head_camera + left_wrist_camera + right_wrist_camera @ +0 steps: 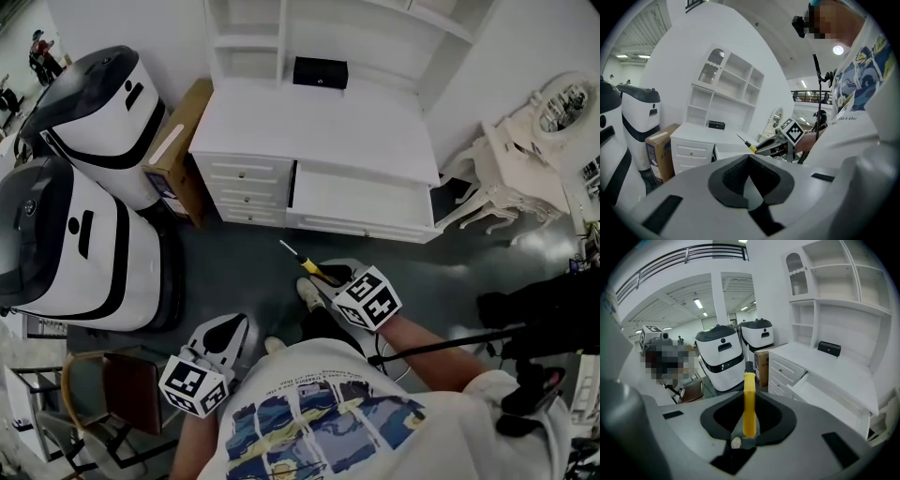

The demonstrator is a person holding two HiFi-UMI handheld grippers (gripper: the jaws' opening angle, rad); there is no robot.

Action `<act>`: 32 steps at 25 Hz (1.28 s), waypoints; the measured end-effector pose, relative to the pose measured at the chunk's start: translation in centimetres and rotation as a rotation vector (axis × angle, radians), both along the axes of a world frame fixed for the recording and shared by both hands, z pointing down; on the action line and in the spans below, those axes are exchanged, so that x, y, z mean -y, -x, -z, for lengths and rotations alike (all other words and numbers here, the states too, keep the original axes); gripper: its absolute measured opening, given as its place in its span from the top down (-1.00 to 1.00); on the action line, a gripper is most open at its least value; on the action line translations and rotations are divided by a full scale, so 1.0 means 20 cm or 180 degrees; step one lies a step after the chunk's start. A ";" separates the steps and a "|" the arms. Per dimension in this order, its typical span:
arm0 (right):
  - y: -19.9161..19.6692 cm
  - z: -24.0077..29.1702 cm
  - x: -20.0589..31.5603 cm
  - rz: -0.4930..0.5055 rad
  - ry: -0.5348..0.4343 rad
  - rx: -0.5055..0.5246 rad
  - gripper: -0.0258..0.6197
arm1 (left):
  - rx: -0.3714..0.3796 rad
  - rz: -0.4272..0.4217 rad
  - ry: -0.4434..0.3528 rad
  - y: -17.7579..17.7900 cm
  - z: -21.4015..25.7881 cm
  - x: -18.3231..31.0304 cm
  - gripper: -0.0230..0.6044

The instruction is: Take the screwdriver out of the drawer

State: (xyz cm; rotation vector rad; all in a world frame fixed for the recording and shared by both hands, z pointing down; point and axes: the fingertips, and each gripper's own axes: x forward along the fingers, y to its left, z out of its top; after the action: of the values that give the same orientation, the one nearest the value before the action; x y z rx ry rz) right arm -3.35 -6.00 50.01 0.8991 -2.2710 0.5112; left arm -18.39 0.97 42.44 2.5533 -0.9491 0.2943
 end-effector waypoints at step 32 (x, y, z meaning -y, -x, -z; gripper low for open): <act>0.01 -0.07 0.04 0.0051 0.0039 -0.0019 0.63 | 0.0038 -0.0064 0.0047 -0.01 -0.05 0.05 0.89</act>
State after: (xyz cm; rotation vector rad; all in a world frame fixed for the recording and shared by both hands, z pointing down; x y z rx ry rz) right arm -3.62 -6.79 51.51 0.8744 -2.2654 0.5141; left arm -18.20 0.03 43.42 2.5516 -0.9227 0.3215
